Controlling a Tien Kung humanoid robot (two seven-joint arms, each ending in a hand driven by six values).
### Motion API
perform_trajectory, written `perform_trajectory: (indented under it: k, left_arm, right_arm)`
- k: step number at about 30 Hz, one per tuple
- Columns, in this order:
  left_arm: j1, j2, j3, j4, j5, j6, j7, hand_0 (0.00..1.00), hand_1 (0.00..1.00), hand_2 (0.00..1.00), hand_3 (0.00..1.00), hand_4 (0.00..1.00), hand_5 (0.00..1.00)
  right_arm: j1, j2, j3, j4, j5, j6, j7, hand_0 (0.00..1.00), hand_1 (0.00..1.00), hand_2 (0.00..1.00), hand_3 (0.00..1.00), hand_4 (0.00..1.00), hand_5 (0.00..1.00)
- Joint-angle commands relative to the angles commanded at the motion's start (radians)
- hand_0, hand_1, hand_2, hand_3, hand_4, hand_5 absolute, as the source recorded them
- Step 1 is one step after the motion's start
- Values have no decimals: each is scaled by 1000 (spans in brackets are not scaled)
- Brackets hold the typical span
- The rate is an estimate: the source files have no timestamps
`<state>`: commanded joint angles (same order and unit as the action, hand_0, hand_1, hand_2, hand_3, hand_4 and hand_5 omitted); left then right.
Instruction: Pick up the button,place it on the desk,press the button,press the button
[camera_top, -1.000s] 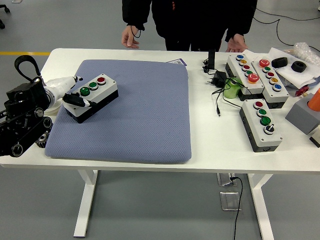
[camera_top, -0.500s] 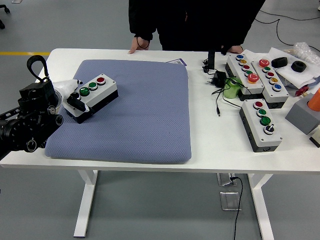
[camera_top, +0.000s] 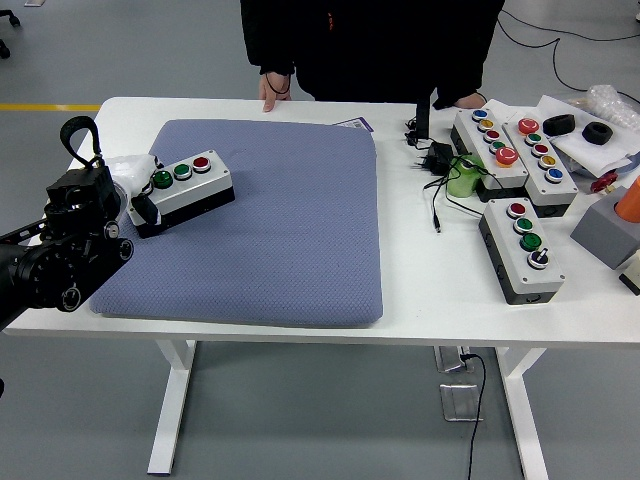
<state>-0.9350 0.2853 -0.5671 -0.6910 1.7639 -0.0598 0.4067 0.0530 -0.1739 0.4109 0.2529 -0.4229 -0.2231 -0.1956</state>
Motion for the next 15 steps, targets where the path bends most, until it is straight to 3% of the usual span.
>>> perform_trajectory:
  k: [1, 2, 8, 9, 13, 14, 15]
  left_arm:
    - [0, -1, 4, 0, -2, -1, -1, 533, 510, 456, 558, 587, 2]
    - [0, -2, 6, 0, -3, 1, -4, 501, 411, 382, 440, 561, 2]
    - [4, 3, 4, -8, 6, 33, -38, 501, 411, 382, 440, 561, 2]
    - [8, 6, -1, -15, 15, 47, -47, 363, 273, 292, 359, 440, 2]
    - [13, 16, -11, -32, 28, 79, -70, 363, 273, 292, 359, 440, 2]
    - [12, 20, -12, -35, 29, 91, -83, 281, 222, 256, 336, 353, 2]
    - [11, 22, -11, -38, 26, 100, -96, 281, 222, 256, 336, 353, 2]
  right_arm:
    - [-1, 0, 3, 0, -2, 0, 0, 803, 772, 778, 628, 253, 207]
    - [-1, 0, 5, 0, -4, -1, 0, 802, 772, 778, 628, 254, 206]
    - [-1, 1, 9, 1, -9, -3, 0, 802, 772, 778, 628, 254, 206]
    - [-1, 2, 9, 1, -9, -3, 0, 802, 772, 778, 628, 253, 206]
    - [0, 2, 13, 2, -10, -3, 0, 802, 772, 778, 628, 253, 206]
    - [0, 2, 12, 1, -10, -3, 1, 801, 772, 778, 628, 254, 205]
    - [0, 2, 12, 1, -11, -3, 1, 801, 772, 778, 628, 254, 205]
